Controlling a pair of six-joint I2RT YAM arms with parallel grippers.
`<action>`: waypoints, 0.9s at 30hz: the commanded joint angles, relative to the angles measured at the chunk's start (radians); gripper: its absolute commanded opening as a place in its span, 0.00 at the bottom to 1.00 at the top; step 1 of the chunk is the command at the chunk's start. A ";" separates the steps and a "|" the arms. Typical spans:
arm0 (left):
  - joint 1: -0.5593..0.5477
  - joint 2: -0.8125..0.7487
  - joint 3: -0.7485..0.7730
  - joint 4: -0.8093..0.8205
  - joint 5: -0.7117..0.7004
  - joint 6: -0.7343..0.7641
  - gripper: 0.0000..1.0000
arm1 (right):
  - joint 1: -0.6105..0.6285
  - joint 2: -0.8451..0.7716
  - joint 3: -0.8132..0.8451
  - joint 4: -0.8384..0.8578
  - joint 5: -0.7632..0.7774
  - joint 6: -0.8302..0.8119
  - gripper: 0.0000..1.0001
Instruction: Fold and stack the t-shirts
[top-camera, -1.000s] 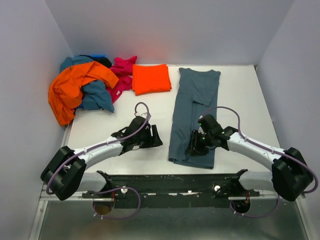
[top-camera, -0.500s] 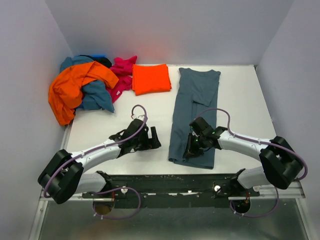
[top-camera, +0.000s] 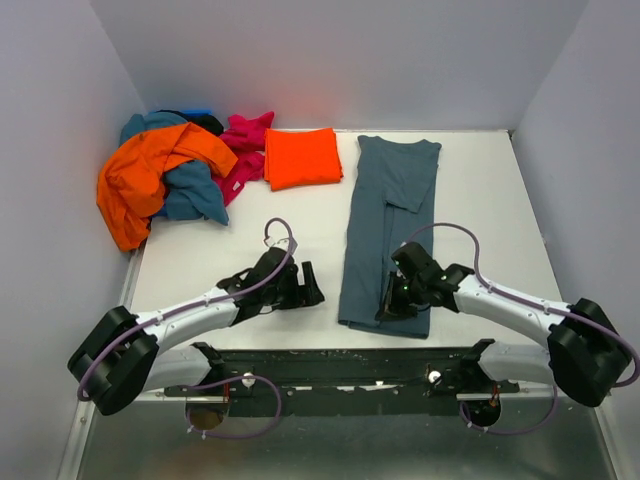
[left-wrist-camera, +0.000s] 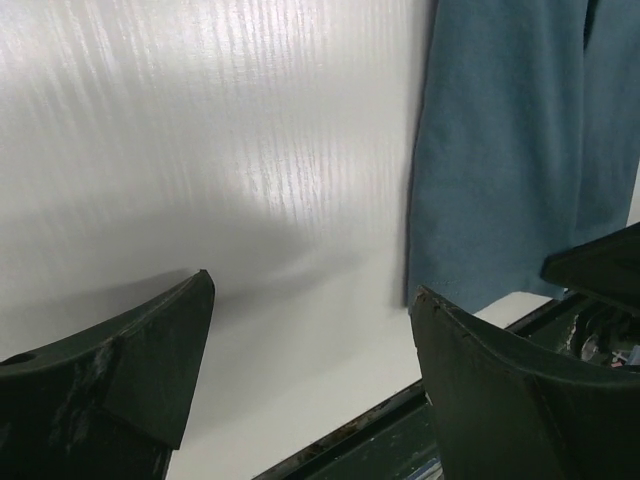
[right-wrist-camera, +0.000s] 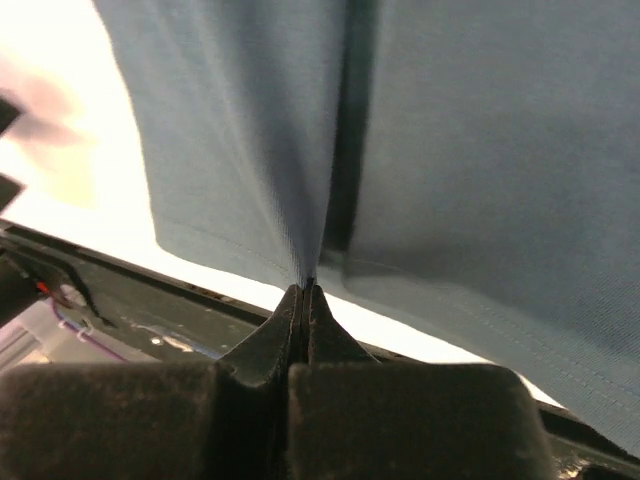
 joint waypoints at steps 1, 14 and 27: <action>-0.044 -0.022 0.003 0.022 0.025 -0.025 0.88 | 0.008 0.034 -0.063 -0.005 0.020 0.020 0.01; -0.148 0.034 0.005 0.121 0.092 -0.137 0.68 | 0.008 0.001 -0.029 -0.042 0.050 -0.019 0.12; -0.218 0.239 -0.004 0.339 0.174 -0.254 0.60 | 0.008 0.047 -0.047 0.021 0.009 -0.026 0.09</action>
